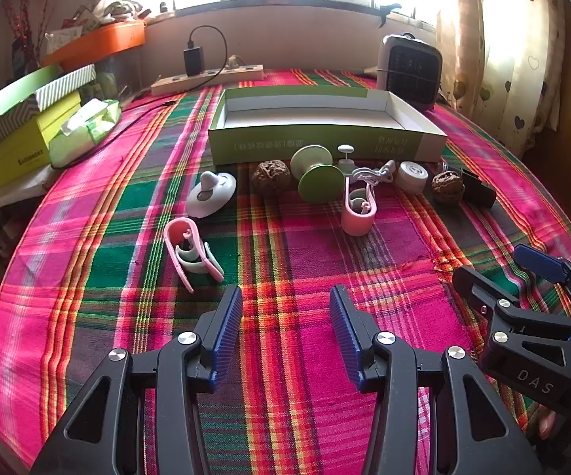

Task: Organize objects
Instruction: 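Reach both grippers toward the pink clip and black device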

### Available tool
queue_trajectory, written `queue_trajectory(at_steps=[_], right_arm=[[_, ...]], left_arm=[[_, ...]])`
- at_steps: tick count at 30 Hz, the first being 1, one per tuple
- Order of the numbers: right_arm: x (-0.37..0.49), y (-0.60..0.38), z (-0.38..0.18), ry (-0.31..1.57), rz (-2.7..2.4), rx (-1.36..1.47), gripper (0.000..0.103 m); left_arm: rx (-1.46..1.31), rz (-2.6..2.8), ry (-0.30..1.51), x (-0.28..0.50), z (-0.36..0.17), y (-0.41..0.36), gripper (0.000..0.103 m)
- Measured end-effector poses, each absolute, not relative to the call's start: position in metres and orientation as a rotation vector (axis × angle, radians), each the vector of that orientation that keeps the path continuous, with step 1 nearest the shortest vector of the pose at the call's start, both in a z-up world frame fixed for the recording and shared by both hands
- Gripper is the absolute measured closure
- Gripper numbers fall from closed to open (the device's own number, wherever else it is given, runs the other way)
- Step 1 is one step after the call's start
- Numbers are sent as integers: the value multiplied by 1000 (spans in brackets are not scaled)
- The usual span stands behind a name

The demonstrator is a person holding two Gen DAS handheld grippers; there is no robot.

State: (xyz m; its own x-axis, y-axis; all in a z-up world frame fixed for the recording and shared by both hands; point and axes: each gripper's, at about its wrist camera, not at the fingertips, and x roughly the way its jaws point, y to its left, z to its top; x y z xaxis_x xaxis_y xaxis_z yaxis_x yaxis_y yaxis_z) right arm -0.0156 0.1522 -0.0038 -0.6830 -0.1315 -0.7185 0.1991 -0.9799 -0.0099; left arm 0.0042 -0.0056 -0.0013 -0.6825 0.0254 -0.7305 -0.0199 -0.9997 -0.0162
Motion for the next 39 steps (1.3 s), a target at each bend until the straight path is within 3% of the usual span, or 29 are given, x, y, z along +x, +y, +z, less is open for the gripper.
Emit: queue_trajectory(at_steps=[23,39], right_arm=[[-26,182,3,158,-2686,1154,19],[-85,189,7,376,-2581,1168,20]], left_arm=[[-1179,2812,-14,15,15,-21,59],[-1228,2808,-241,0,22,-65,58]])
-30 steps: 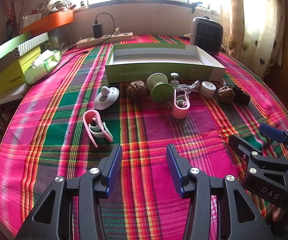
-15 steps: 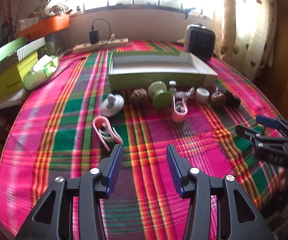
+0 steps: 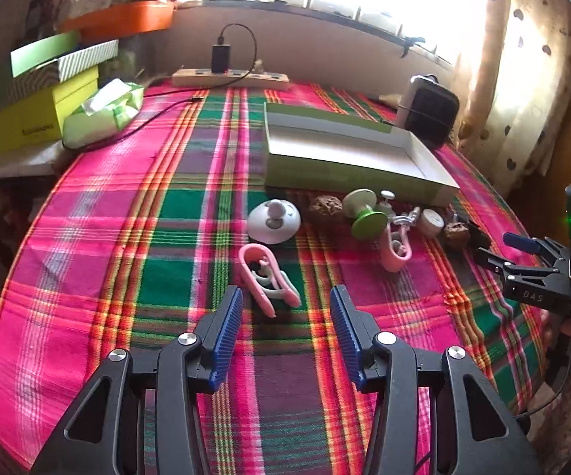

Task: Organize objects
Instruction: 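Reach both grippers toward the pink clip and black device, then grasp the pink clip with left gripper while right gripper grasps black device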

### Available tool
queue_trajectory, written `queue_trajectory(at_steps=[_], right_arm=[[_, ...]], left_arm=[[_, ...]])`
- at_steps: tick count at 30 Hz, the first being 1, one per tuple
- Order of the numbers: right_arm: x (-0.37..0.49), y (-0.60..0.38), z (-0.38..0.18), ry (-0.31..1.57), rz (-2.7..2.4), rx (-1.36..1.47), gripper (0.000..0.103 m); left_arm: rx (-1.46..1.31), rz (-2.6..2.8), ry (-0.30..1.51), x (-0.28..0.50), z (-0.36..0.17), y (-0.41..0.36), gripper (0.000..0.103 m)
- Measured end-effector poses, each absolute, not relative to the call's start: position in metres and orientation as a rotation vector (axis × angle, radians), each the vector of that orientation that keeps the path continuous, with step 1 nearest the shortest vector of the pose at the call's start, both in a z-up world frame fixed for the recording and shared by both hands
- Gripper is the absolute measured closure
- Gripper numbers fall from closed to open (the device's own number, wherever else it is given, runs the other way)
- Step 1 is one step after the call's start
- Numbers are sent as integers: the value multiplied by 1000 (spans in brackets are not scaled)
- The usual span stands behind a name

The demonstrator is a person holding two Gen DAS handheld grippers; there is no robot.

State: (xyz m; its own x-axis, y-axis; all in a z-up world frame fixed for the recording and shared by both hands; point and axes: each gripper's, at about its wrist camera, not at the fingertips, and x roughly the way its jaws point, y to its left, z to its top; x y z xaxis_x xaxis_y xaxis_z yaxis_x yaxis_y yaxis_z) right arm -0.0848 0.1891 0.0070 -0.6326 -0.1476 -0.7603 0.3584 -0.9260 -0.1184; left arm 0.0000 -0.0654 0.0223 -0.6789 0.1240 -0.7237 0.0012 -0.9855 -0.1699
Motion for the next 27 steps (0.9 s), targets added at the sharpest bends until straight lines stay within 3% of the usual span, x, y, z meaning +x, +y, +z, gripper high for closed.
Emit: queue_trajectory(at_steps=[8,18,27], right_arm=[[-100,182,2,404,-2496,1171,29],[-95,174,3,375,-2450,1158,68],[-85,175,2,302,-2465,1181,74]], left_arm=[[-1302,2821,-224,-14,14,-64,58],[-1355,2820,-215,-23,6,-67,58],[-1372,2826,-215,-28,2,-70,58]])
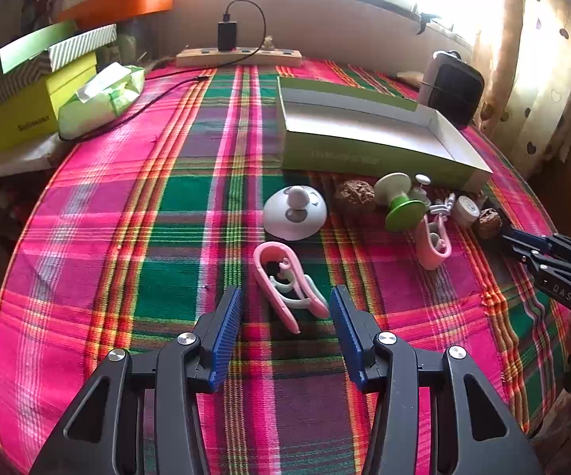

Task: Organize objects
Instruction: 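Grasp the pink clip with left gripper while right gripper grasps black device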

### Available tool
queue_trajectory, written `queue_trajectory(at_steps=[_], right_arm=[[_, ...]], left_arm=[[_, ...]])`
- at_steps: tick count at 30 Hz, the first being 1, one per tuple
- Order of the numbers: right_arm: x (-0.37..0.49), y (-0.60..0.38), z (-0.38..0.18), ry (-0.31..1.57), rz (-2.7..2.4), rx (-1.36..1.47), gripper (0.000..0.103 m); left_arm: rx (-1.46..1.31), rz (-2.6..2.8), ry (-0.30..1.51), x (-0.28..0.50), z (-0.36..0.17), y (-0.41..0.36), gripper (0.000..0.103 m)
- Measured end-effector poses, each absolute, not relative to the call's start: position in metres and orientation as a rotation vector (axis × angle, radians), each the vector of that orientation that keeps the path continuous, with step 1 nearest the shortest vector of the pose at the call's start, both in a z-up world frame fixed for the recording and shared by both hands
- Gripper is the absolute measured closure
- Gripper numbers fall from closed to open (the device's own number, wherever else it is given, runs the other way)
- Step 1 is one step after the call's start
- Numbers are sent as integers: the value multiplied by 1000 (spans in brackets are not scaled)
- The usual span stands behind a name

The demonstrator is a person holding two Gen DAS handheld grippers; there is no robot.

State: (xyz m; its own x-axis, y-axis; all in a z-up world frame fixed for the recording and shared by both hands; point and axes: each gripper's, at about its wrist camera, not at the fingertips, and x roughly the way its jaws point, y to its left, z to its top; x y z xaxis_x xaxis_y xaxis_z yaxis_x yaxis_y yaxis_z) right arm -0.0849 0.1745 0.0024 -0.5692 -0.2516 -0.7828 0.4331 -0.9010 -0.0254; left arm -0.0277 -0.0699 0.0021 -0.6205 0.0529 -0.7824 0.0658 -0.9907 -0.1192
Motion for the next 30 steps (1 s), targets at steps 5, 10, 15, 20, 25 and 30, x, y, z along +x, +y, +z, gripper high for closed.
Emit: queue_trajectory(at_steps=[5,10,15,20,25,30], right_arm=[[-93,172,2,274,-2478,1189,74],[-98,169,1,272,-2490,1192,74],[-99,167,1,276,-2495,1192,74],[-99,167,2,269,-2500,1194,74],[-99,168,2,254,-2503,1198,74],[-98,168,2,239,-2514,1204,74]], left_arm=[[1363,-2797,178,-31,1,-71,58],[1341,-2785,169,-36,1,-75,58],[1326,-2778,122,-38,1,-71,60],[1323,-2770,133,-39,2,-74,75],[1324,-2766,149,-41,2,-78,82],[1325,-2776,160,-42,3,-78,82]])
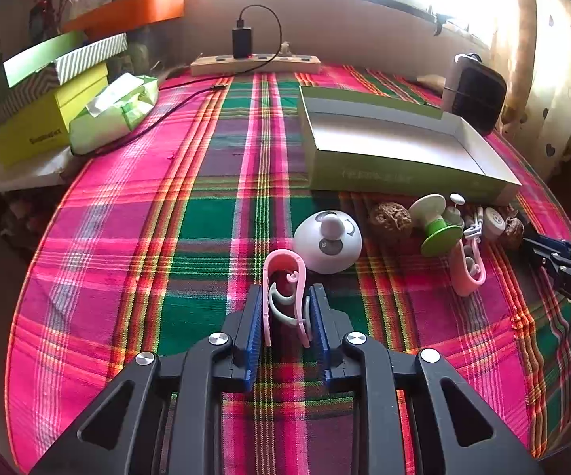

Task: Organize objects
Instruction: 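Grasp the pink clip with left gripper while right gripper grasps black device, then carry pink clip and black device into the white box with both grippers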

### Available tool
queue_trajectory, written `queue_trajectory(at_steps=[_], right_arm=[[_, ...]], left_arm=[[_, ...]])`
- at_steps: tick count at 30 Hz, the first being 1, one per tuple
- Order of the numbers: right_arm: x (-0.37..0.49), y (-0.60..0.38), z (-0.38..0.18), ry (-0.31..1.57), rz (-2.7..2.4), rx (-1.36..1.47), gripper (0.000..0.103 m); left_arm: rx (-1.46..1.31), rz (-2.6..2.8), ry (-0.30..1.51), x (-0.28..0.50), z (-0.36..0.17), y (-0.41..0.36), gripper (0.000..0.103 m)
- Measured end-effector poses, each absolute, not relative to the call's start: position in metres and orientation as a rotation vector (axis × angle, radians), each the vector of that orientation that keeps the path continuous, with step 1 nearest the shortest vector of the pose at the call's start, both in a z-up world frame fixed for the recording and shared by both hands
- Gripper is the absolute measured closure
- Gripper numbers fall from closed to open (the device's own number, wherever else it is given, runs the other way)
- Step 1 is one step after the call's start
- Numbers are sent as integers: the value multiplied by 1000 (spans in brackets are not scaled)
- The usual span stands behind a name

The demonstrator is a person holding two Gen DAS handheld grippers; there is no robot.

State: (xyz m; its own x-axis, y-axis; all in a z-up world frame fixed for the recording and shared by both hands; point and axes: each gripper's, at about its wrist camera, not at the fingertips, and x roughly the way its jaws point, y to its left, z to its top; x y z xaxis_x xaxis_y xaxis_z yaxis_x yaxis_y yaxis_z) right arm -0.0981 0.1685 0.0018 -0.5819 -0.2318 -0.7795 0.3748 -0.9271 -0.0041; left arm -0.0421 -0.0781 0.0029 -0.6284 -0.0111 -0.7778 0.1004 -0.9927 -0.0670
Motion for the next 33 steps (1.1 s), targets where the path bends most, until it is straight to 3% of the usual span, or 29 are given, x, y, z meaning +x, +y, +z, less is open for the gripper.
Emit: queue_trajectory(at_steps=[19,33], right_arm=[[-92,174,27,168,-2568,1163,74],[-126,152,51,167,-2565,1131,74]], left_arm=[[1267,-2848,164,-47,33,-73,82],[1249,-2957,149,-105,61,-56,82]])
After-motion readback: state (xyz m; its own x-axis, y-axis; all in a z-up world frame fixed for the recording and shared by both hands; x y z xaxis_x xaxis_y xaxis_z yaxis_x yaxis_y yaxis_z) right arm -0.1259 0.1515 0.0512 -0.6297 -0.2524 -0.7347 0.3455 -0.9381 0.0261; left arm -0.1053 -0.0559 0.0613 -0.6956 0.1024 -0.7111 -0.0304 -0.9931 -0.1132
